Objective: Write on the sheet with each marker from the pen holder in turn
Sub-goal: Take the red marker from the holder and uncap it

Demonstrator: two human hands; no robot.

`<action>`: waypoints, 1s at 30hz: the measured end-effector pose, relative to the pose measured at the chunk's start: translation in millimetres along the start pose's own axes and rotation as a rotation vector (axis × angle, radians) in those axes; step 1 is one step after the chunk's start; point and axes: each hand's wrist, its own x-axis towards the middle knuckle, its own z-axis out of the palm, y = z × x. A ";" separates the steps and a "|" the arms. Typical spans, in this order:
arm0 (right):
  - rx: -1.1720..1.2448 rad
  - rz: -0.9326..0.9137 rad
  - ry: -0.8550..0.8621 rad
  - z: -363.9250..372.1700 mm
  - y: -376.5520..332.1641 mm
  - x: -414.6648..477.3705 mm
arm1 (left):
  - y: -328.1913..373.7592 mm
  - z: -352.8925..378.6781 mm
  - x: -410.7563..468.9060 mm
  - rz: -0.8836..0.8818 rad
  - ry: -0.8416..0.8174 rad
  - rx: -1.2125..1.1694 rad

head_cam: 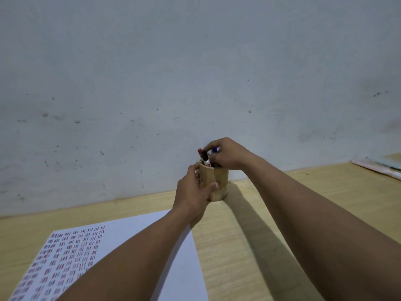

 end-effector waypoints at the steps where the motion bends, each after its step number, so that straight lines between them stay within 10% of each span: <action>1: -0.004 -0.007 -0.012 -0.8 -0.9 0.4 | 0.2 -0.4 0.2 -0.003 -0.002 -0.006; 30: 0.242 -0.135 0.317 -23.6 -66.8 -62.9 | 60.2 -51.7 -29.5 -0.004 0.226 0.118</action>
